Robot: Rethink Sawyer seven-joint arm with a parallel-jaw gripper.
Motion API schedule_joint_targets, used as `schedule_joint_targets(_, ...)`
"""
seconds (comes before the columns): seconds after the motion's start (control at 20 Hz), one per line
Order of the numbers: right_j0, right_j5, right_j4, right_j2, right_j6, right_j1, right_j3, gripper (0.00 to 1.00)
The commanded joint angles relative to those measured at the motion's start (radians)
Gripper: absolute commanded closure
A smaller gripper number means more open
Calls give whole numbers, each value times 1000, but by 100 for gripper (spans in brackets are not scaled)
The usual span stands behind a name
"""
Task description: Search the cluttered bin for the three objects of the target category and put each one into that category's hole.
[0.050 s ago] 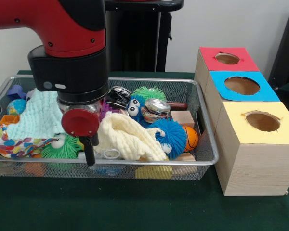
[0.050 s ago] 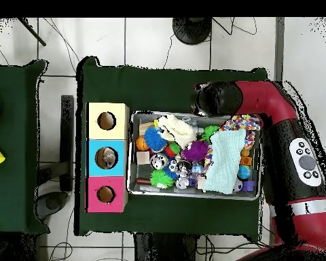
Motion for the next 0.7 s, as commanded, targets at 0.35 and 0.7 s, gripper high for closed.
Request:
schedule_joint_targets(0.35, 38, 128, 40, -103, 4, 17, 48, 0)
schedule_joint_targets(0.7, 36, 72, 34, -117, 1, 37, 60, 0)
